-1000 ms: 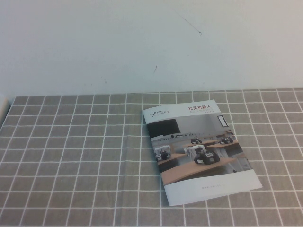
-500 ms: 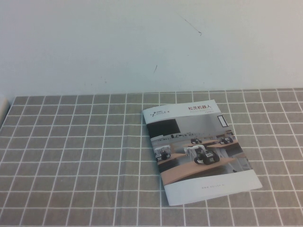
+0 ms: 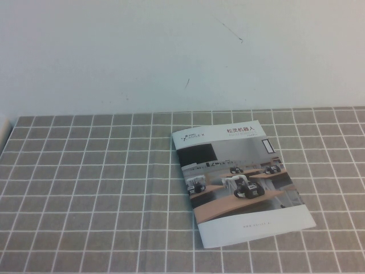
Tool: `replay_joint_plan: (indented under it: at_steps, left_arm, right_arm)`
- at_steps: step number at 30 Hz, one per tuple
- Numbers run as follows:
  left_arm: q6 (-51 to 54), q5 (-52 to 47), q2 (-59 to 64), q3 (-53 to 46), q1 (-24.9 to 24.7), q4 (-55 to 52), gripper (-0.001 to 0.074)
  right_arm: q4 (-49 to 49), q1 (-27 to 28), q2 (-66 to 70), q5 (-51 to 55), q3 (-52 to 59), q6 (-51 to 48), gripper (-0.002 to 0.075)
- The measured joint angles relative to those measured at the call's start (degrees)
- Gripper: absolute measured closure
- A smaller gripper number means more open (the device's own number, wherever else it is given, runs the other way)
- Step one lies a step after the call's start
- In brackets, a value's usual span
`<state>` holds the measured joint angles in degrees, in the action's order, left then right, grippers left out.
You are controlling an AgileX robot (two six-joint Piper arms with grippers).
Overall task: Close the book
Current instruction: 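Close the open booklet and leave it lying on the table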
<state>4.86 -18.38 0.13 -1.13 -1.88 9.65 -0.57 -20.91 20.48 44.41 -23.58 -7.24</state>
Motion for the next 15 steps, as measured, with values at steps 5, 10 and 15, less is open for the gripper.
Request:
replay_joint_plan:
  at_steps: [5,10,15]
  left_arm:
    - [1.7,0.0,-0.6,0.0,0.1,-1.3,0.0736]
    - [5.6,0.0,-0.6,0.1,0.1,-1.5,0.0736]
    - [6.6,0.0,-0.6,0.1,0.1,-1.7,0.0737]
  right_arm:
    - [0.0,0.0,0.0,0.0,0.0,0.0,0.0729]
    - [0.0,0.0,0.0,0.0,0.0,0.0,0.0729]
    - [0.0,0.0,0.0,0.0,0.0,0.0,0.0729]
